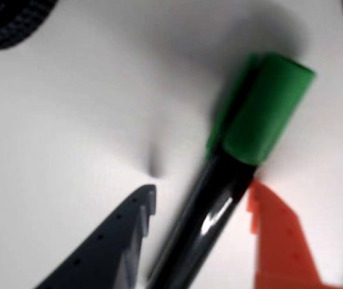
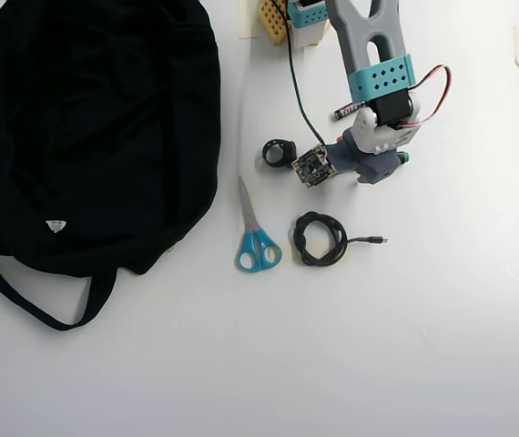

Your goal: Put the green marker into the black bag

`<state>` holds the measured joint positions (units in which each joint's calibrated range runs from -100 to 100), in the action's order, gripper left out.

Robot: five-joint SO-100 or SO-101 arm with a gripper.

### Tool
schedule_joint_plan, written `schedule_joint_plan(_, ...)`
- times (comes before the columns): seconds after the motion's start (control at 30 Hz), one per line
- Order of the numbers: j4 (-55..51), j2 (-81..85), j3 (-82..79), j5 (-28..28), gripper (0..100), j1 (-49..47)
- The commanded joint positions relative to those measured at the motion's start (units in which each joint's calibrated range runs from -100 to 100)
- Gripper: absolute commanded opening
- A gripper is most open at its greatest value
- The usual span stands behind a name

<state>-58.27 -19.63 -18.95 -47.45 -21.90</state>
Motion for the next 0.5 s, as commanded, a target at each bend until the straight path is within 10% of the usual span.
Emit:
schedule_joint_plan(0.0, 1.4, -0.4, -2.3, -24.0, 17, -1.4)
schedule_joint_plan(0.47, 0.9, -0.1, -5.4, -23.9, 8, -2.1)
